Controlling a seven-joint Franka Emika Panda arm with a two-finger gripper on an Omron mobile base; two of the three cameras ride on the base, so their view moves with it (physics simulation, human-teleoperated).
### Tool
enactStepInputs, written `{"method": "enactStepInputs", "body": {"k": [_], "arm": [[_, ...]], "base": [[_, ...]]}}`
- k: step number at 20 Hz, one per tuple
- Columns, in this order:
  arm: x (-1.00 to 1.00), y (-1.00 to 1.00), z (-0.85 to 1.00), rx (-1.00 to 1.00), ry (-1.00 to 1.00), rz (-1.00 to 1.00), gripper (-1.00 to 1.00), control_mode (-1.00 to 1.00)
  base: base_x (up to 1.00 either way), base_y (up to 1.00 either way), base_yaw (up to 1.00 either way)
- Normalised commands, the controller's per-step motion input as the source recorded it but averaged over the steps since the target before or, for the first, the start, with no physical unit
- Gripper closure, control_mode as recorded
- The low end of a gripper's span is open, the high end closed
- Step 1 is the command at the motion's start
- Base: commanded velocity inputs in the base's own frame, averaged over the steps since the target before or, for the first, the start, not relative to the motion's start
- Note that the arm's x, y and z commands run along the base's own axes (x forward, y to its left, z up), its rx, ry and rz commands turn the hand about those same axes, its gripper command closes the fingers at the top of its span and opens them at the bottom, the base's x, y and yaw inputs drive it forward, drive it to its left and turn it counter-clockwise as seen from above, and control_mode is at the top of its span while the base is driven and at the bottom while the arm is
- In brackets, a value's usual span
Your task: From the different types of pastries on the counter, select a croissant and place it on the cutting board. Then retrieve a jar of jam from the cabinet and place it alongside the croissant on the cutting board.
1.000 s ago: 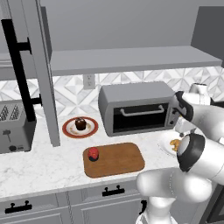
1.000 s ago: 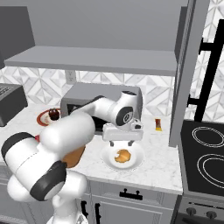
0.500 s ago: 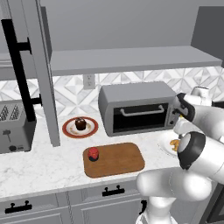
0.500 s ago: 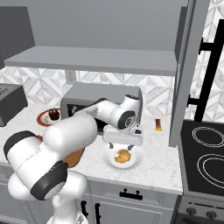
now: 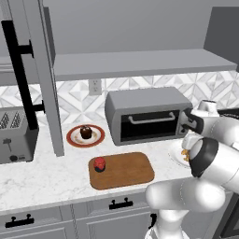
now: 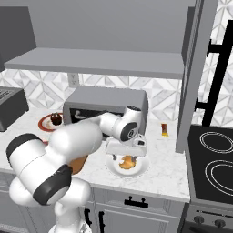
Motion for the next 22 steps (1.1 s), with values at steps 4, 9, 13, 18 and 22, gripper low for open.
{"method": "enactStepInputs", "body": {"k": [4,9,13,18,22], "arm": [[0.34,-0.04,-0.09,0.00,-0.05,0.00,-1.00,-1.00],[0.11,-0.01,-0.10,0.00,-0.02,0.00,-1.00,-1.00],[0.27,-0.45,-0.96,-0.04,0.15,0.00,-1.00,-1.00],[0.00,-0.15,-0.09,0.03,0.00,0.00,-1.00,-1.00],[0.00,-0.05,-0.01,0.00,-0.01,-0.01,-1.00,-1.00]], "base": [[0.00,0.00,0.00],[0.00,0.00,0.00],[0.00,0.00,0.00],[0.00,0.00,0.00],[0.00,0.00,0.00]]}}
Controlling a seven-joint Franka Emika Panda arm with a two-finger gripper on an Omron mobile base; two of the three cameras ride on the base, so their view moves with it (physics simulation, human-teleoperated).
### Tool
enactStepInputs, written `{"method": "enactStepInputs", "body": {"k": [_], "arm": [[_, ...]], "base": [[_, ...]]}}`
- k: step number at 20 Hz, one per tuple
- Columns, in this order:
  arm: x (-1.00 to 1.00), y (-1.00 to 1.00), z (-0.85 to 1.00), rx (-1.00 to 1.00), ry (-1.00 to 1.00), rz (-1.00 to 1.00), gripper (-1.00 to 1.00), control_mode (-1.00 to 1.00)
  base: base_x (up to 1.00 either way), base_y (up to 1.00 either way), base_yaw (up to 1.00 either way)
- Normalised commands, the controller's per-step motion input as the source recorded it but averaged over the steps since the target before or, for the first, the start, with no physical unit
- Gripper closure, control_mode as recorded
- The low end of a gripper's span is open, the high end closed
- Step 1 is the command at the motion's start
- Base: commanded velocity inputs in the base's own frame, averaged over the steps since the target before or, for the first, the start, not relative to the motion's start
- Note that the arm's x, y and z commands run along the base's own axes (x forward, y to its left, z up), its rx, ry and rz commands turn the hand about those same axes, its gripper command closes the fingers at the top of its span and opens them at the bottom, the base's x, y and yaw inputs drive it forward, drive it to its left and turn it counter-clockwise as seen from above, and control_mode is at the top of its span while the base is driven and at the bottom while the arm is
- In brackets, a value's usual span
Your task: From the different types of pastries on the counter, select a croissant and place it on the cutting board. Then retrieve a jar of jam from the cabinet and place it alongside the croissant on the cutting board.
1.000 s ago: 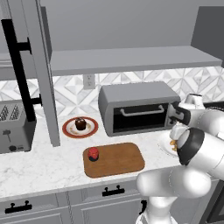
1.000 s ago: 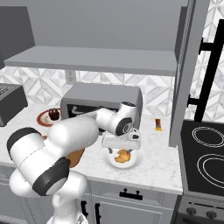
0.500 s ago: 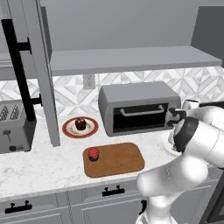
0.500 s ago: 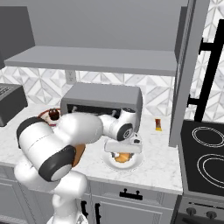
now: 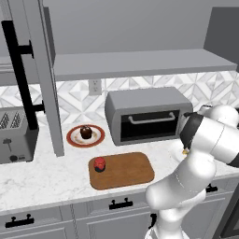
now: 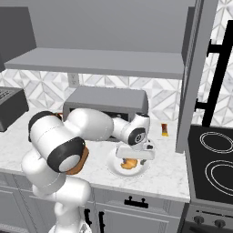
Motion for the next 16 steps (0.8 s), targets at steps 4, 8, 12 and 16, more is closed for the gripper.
{"method": "enactStepInputs", "body": {"k": [4,8,12,16], "arm": [[0.03,0.15,0.00,0.00,-0.04,-0.17,-1.00,-1.00],[-0.09,0.11,0.00,0.04,-0.01,-0.06,-1.00,-1.00],[-0.08,0.05,-0.12,0.00,0.00,-0.01,-1.00,-1.00],[0.31,0.20,-0.09,0.00,0.00,-0.10,-1.00,-1.00]], "base": [[0.00,0.00,0.00],[0.00,0.00,0.00],[0.00,0.00,0.00],[0.00,0.00,0.00]]}}
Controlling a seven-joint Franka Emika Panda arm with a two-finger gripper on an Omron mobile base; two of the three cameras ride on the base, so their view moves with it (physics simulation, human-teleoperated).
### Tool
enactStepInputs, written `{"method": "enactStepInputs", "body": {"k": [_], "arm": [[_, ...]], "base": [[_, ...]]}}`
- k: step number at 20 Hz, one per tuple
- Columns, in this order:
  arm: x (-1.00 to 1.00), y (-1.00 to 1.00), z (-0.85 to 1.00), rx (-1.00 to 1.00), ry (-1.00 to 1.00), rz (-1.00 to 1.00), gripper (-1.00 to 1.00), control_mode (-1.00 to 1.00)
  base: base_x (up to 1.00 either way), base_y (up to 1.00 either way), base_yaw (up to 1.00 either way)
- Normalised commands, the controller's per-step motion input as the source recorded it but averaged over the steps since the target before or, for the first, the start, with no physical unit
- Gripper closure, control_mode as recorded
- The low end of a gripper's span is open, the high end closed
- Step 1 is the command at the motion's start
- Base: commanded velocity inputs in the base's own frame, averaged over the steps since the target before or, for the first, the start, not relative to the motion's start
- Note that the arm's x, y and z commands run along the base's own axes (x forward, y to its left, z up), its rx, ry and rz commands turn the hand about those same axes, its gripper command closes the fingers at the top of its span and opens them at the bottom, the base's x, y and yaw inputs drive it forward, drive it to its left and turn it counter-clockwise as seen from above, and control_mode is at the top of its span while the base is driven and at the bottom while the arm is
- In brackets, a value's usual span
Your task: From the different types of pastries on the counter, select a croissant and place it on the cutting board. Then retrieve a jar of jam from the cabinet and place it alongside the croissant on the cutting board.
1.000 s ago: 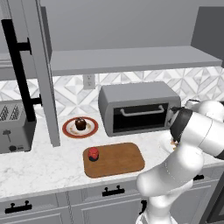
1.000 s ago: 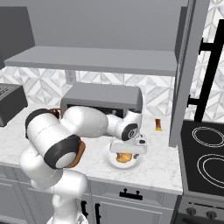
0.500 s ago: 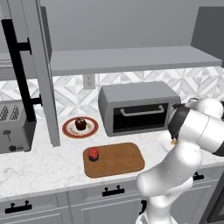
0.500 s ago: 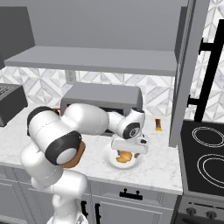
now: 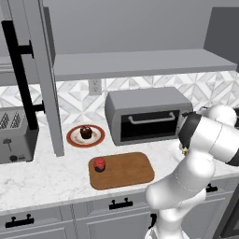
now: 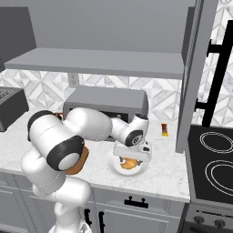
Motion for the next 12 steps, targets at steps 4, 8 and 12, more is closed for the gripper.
{"method": "enactStepInputs", "body": {"k": [4,8,12], "arm": [[0.40,0.15,0.00,0.00,0.00,-0.10,-1.00,-1.00],[0.03,0.00,-0.11,0.00,0.00,0.00,1.00,-1.00],[0.00,-0.01,-0.16,0.00,0.00,0.00,1.00,-1.00]], "base": [[0.00,0.00,0.00],[0.00,0.00,0.00],[0.00,0.00,0.00]]}}
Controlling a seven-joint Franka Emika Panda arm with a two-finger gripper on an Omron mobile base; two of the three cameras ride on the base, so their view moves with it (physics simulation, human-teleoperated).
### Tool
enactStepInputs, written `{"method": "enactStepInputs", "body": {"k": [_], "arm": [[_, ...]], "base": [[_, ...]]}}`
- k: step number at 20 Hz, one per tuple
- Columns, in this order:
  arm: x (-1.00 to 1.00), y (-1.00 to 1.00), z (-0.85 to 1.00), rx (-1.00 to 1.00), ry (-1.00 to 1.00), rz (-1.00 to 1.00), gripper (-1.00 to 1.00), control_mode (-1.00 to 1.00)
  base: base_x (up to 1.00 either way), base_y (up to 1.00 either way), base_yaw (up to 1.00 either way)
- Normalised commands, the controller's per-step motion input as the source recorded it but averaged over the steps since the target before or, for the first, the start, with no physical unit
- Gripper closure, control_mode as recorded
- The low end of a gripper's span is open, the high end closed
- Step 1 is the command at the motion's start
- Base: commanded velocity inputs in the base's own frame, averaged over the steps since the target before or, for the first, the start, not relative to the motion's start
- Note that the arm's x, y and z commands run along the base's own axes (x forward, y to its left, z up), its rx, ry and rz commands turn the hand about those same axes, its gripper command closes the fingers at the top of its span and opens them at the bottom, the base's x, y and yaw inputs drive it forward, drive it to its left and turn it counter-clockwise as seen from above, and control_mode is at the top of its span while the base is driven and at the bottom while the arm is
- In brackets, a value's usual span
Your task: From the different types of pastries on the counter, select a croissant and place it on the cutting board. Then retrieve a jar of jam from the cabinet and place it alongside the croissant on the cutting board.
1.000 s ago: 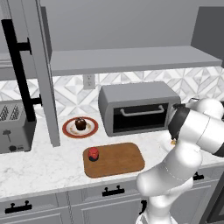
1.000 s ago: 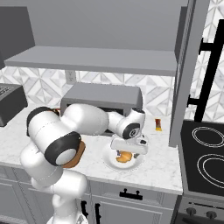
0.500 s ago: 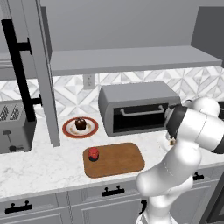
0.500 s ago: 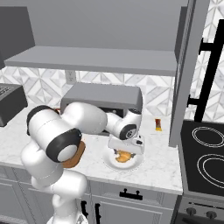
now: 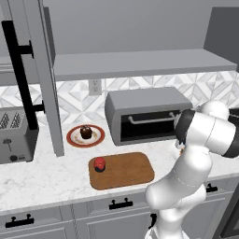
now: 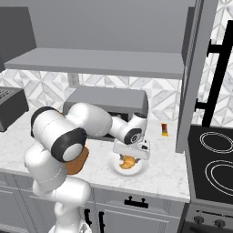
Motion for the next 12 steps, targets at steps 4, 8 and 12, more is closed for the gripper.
{"method": "enactStepInputs", "body": {"k": [4,8,12], "arm": [[-0.05,-0.01,-0.11,0.01,0.00,-0.01,1.00,-1.00],[-0.02,0.10,1.00,0.07,0.12,-0.05,1.00,-1.00],[0.00,0.24,0.98,-0.02,0.23,-0.06,1.00,-1.00]], "base": [[0.00,0.00,0.00],[0.00,0.00,0.00],[0.00,0.00,0.00]]}}
